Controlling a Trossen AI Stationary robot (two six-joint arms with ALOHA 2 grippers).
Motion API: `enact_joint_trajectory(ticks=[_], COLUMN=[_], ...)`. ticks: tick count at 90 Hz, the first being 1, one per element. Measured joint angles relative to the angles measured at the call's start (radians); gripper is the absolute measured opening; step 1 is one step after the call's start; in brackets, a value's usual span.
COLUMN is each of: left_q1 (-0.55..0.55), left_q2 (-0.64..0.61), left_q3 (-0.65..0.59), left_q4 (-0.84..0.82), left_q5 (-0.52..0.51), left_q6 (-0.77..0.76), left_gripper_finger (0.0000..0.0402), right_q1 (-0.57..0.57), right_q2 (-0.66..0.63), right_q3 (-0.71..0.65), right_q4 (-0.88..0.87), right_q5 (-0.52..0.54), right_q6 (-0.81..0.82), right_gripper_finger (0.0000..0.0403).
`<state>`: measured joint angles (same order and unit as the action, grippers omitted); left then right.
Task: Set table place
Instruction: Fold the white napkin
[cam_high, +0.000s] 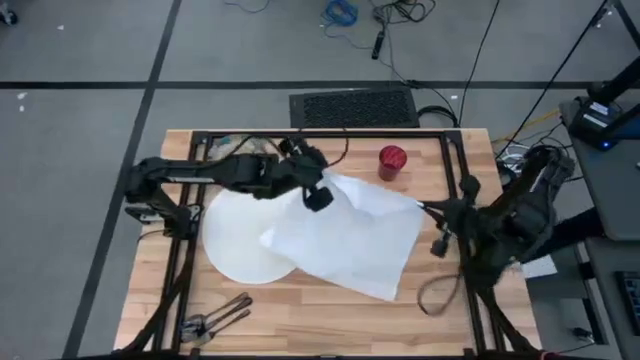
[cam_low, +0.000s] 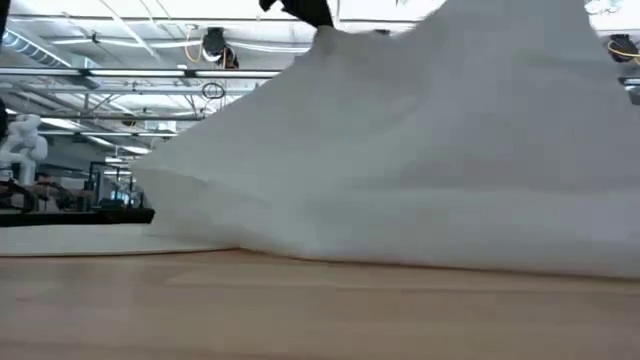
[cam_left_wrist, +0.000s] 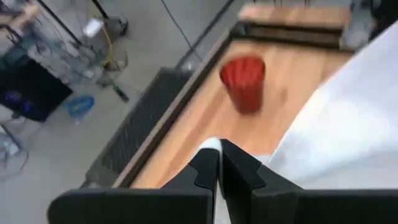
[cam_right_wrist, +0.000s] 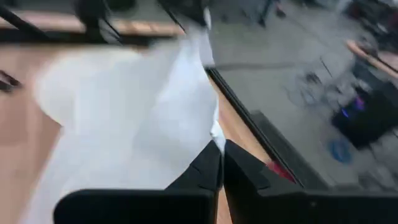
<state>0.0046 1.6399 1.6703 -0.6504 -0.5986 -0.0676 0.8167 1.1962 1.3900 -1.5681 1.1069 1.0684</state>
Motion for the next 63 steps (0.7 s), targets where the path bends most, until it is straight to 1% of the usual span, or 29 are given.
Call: enact_joint_trajectory(ticks=[6, 17, 27, 34, 39, 43, 50, 56, 63], left_q1=[0.014, 0.042, 0.062, 0.043, 0.017, -0.005, -0.051, -0.097, -0.159], left_q2=[-0.001, -0.023, -0.027, -0.029, -0.036, -0.056, -0.09, -0.118, -0.138], left_q3=[0.011, 0.058, 0.08, 0.081, 0.089, 0.097, 0.114, 0.121, 0.122], left_q4=[0.033, 0.078, 0.069, 0.056, 0.056, 0.053, 0.057, 0.027, 0.01], left_q5=[0.004, -0.004, -0.008, -0.007, -0.003, -0.002, -0.002, -0.007, -0.005], left_q6=[0.029, 0.057, 0.057, 0.073, 0.095, 0.101, 0.101, 0.1, 0.097], left_gripper_finger=[0.0, 0.0, 0.0, 0.0, 0.0, 0.0, 0.0, 0.0, 0.0], right_q1=[-0.031, -0.093, -0.162, -0.182, -0.18, -0.17, -0.147, -0.12, -0.087], right_q2=[-0.016, -0.057, -0.108, -0.132, -0.14, -0.143, -0.141, -0.134, -0.122], right_q3=[-0.002, -0.002, -0.002, 0.005, 0.022, 0.039, 0.074, 0.105, 0.14], right_q4=[-0.002, -0.002, -0.002, 0.017, 0.067, 0.114, 0.2, 0.277, 0.369], right_q5=[-0.004, 0.063, 0.101, 0.092, 0.064, 0.02, -0.082, -0.179, -0.276], right_q6=[-0.044, -0.128, -0.194, -0.226, -0.276, -0.333, -0.43, -0.502, -0.56], right_gripper_finger=[0.0, 0.0, 0.0, 0.0, 0.0, 0.0, 0.0, 0.0, 0.0])
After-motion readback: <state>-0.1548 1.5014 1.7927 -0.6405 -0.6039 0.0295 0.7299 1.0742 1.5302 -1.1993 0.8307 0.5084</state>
